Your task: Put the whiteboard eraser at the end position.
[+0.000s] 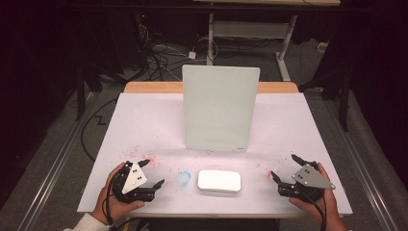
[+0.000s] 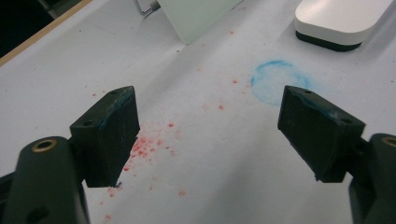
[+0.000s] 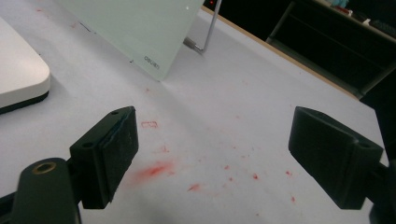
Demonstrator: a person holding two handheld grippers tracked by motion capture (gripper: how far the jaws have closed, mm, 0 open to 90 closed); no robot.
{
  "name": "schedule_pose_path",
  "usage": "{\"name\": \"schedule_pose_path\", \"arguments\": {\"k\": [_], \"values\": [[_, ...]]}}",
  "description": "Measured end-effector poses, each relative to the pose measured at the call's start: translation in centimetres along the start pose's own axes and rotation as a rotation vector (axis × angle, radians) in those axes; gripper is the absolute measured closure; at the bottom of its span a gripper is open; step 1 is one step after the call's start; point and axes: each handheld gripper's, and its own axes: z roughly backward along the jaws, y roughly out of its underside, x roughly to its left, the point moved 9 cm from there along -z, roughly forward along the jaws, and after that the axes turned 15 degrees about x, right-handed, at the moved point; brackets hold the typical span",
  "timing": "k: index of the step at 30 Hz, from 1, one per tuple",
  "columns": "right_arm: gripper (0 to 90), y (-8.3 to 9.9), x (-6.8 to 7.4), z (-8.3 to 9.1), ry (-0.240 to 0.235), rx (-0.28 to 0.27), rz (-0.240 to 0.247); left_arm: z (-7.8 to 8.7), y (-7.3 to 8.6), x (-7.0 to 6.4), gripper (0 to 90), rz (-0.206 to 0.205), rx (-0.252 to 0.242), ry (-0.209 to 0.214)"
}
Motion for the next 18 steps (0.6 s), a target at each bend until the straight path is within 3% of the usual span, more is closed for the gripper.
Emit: {"name": "schedule_pose_path", "arguments": {"k": [6,18], "values": [[16.7,-0.14,-0.33,0.01,0.001,-0.009,-0.043,0.35,0.11,0.11,18.4,-0.005,0.0,-0.025],[16.6,-0.72,0.11,0.38,0.017,-0.015,-0.016,0.47,0.29,-0.02,18.3,-0.013,0.003,-0.026]]}}
